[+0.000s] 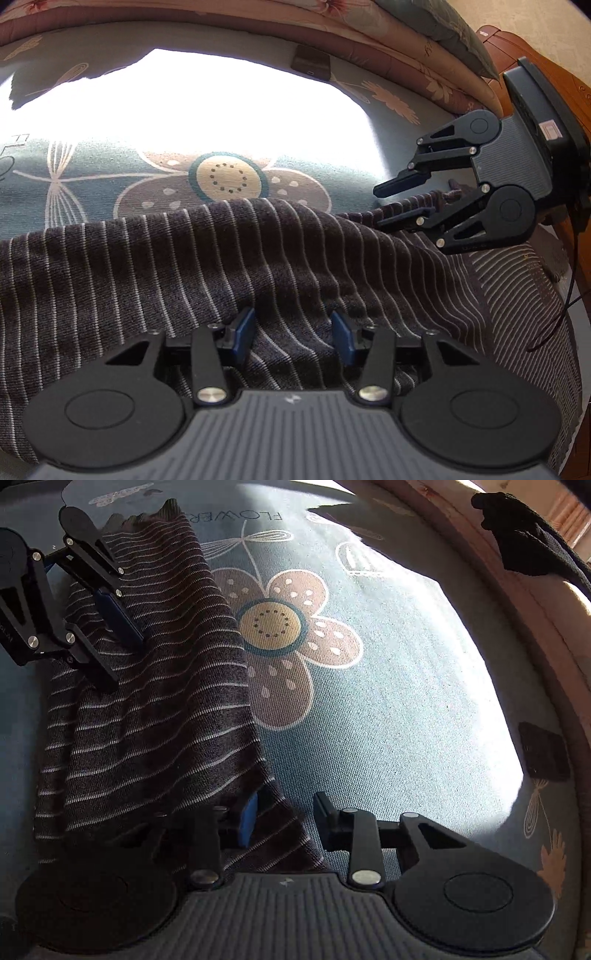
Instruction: Fold clothes
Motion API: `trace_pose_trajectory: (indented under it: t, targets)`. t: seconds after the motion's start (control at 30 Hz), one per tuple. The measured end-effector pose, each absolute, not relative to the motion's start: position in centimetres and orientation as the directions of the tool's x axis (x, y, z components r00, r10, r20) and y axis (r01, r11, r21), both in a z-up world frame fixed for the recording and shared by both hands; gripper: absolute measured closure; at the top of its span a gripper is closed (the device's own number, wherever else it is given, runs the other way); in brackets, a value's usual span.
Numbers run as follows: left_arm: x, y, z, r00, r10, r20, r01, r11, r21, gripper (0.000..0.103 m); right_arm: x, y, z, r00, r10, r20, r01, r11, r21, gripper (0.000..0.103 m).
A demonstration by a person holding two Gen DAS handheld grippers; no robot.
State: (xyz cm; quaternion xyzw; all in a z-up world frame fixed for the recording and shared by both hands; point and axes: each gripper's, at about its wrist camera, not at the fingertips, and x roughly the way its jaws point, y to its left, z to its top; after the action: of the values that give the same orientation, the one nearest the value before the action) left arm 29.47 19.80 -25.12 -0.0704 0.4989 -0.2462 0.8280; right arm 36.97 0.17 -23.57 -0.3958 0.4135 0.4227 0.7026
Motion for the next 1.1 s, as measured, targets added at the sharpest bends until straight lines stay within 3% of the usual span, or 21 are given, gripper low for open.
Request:
trace_pose_trajectory:
  t: [0.07,0.1,0.33,0.6,0.83,0.97,1.1]
  targets:
    - [29.5,19.9,-25.1,0.38,-0.482,-0.789,0.338,0.867,-0.366,0.056,37.1,0.5,-23.5,0.264,0.265,-0.927,-0.931,0.32,-0.173,0.076]
    - [29.5,20.0,-25.1,0.381,-0.484,-0.787,0.332,0.867,-0.372,0.056,37.3,0.6,-23.4,0.238,0.265,-0.934,-0.932,0.333,-0.143,0.101]
    - [29.7,20.1,-24.5,0.42,-0.416,-0.807,0.323,0.899,-0.295,0.054,39.0,-0.1,-23.0,0.29,0.275,-0.917,-0.866,0.484,-0.129,0.1]
    - [30.0,20.4,-22.6,0.457,-0.442,-0.771,0.345,0.888,-0.305,0.053,38.7,-0.6,-21.9,0.415,0.242,-0.877,-0.76,0.622,-0.188,0.097]
    - [31.9,18.4,-23.4,0.42,-0.501,-0.757,0.411,0.849,-0.333,0.053,37.6,-4.8,-19.7,0.408,0.258,-0.876,-0.581,0.813,-0.031,0.088]
    - [32.7,17.9,-24.6,0.446,-0.389,-0.806,0.355,0.904,-0.239,0.054,36.8,-4.9,-22.9,0.391,0.193,-0.9,-0.516,0.856,-0.041,0.086]
    - [33.3,18.5,-24.6,0.509,-0.297,-0.808,0.313,0.938,-0.147,0.053,38.5,-5.4,-23.9,0.467,0.21,-0.859,-0.395,0.918,0.01,0.084]
